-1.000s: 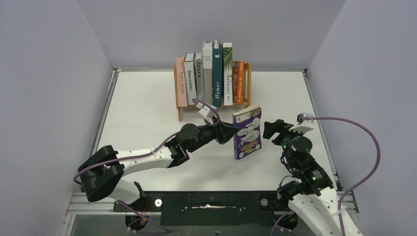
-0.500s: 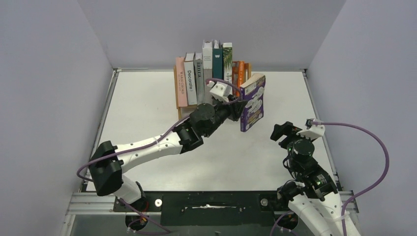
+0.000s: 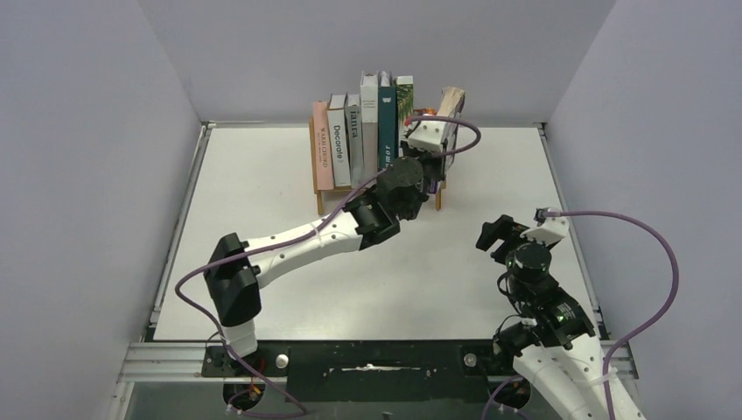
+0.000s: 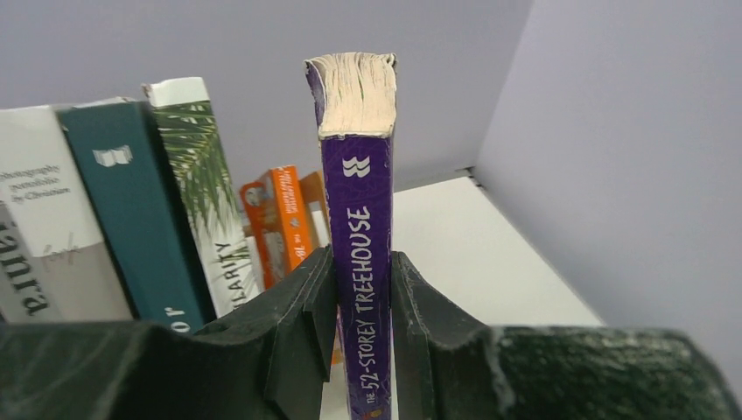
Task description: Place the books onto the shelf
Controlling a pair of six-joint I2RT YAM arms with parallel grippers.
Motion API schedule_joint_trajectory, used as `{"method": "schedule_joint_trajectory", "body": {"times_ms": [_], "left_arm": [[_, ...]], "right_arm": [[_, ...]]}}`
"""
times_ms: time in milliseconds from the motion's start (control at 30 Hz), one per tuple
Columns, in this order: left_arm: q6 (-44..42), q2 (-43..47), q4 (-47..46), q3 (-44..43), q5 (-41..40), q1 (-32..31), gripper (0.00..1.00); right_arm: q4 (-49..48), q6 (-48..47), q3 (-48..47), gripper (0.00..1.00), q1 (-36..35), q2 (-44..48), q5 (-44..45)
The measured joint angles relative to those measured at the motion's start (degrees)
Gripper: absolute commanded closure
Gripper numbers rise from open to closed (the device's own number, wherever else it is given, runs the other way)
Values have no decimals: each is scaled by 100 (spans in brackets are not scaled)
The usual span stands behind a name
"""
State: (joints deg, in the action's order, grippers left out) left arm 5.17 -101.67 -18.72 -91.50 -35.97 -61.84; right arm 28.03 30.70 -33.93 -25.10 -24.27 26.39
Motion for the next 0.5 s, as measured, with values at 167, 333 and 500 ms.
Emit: {"method": "schedule_joint_trajectory", "body": {"times_ms": [167, 333, 500], "left_arm": [[-774, -474, -214, -494, -566, 0, 100], [-1611, -876, -872, -922, -892, 0, 100], [-2509, -1156, -1738, -1080, -999, -2, 100]], "right_arm": [[-44, 2, 118, 22, 0, -22, -74], [-116, 2, 166, 22, 0, -37, -142], [-142, 0, 216, 22, 0, -76, -190]]}}
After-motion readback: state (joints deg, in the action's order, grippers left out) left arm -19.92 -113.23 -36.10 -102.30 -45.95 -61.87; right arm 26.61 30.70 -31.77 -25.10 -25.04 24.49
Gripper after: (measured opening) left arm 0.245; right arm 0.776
